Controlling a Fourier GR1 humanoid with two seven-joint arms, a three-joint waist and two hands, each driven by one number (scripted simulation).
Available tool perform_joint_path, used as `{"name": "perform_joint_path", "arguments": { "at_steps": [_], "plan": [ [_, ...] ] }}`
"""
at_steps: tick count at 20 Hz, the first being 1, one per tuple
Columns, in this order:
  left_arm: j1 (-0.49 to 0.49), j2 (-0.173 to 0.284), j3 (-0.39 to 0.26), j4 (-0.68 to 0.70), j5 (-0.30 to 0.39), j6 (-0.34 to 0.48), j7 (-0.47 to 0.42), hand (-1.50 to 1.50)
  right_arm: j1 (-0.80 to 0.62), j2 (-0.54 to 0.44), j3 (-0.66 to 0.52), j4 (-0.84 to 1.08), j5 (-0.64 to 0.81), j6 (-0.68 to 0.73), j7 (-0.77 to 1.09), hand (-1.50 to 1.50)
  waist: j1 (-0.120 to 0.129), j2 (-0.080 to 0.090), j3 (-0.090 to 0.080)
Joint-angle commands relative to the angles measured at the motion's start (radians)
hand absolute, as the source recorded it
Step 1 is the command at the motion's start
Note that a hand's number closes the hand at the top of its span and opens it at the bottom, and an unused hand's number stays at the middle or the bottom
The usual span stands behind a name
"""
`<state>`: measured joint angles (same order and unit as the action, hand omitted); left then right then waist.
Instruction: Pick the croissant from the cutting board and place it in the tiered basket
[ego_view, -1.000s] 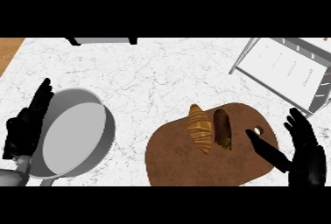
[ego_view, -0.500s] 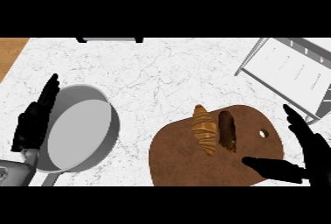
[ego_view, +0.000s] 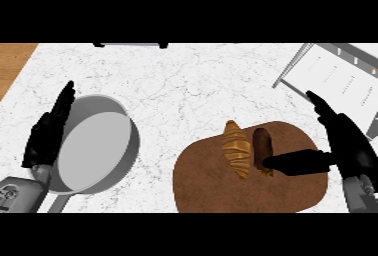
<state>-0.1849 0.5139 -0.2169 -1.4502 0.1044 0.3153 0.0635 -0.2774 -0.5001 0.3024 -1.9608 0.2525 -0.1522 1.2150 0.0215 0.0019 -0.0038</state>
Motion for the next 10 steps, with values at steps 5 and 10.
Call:
{"name": "perform_joint_path", "arguments": {
  "at_steps": [5,10],
  "plan": [
    [-0.006,-0.017,0.016,0.029,-0.001,-0.009,-0.004,0.0,-0.145,0.078,0.037,0.173,-0.042,0.088,0.272,-1.5,-0.006,0.0,-0.001],
    [-0.013,-0.031,0.012,0.053,-0.018,-0.018,-0.011,0.0,-0.16,0.115,0.069,0.233,-0.028,0.098,0.272,-1.5,-0.02,-0.002,0.001]
  ]
}}
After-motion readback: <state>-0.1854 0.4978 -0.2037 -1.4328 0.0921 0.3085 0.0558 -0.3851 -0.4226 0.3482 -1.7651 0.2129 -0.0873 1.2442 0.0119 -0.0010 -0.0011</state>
